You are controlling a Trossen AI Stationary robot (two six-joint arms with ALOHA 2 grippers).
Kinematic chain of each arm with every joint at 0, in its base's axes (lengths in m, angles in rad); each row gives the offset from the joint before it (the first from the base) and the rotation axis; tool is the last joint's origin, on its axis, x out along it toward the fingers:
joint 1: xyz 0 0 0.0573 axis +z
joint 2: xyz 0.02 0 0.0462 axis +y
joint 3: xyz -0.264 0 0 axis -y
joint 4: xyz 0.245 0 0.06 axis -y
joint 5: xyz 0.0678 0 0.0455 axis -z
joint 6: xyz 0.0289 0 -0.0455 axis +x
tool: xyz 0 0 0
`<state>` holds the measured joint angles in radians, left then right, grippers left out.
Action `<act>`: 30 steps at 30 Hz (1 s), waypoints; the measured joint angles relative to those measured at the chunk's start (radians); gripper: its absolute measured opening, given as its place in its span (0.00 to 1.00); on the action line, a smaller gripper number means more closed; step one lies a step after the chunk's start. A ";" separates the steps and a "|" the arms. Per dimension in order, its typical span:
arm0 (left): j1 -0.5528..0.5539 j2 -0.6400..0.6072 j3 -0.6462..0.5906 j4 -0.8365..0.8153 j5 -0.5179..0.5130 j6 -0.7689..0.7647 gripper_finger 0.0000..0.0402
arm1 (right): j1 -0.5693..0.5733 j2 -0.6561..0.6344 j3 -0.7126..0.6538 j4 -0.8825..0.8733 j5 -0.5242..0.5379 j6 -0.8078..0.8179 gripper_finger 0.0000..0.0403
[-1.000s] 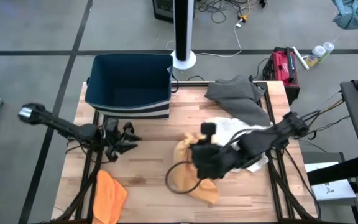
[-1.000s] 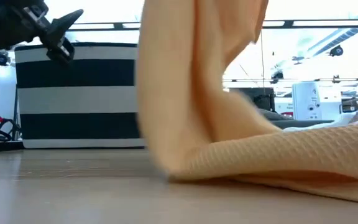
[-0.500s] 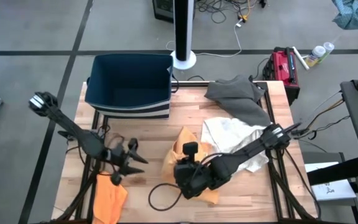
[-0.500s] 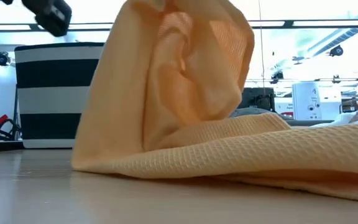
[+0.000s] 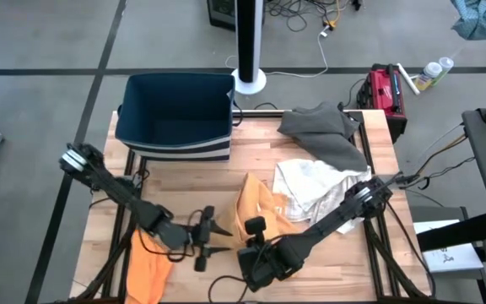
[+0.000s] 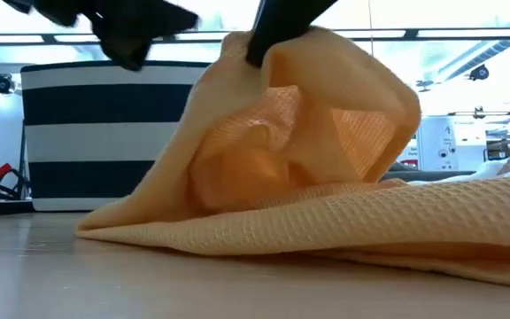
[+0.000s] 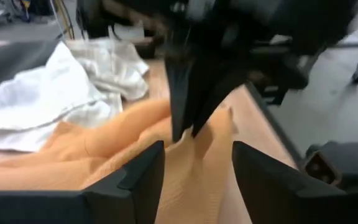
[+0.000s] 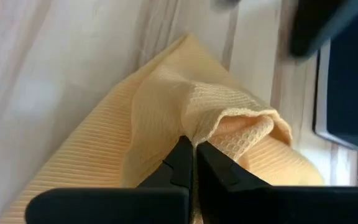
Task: Fold towel
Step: Fold the yellow kitchen towel
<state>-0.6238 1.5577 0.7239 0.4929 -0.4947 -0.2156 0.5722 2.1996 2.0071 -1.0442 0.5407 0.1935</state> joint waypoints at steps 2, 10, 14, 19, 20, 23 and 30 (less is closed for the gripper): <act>0.014 0.064 0.039 -0.005 0.005 -0.002 0.50 | 0.010 0.002 -0.003 -0.004 -0.010 0.053 0.01; 0.056 0.227 0.267 -0.222 0.039 -0.047 0.63 | 0.042 0.002 -0.056 -0.008 -0.096 0.217 0.12; 0.057 0.311 0.407 -0.374 0.103 -0.055 0.68 | 0.058 0.002 -0.094 -0.008 -0.097 0.267 0.18; 0.058 0.408 0.557 -0.551 0.091 -0.086 0.70 | 0.095 0.001 -0.101 -0.102 -0.087 0.333 0.24; 0.060 0.424 0.579 -0.572 0.088 -0.085 0.70 | 0.106 -0.001 -0.101 -0.113 -0.082 0.342 0.25; 0.070 0.471 0.634 -0.582 0.083 -0.069 0.69 | 0.138 -0.012 -0.101 -0.125 -0.074 0.373 0.28; 0.107 0.527 0.703 -0.598 0.067 -0.056 0.67 | 0.213 -0.025 -0.099 -0.194 -0.078 0.544 0.37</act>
<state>-0.5168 2.0845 1.4265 -0.1051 -0.4274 -0.2714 0.7852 2.1742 1.9079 -1.2383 0.4627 0.7374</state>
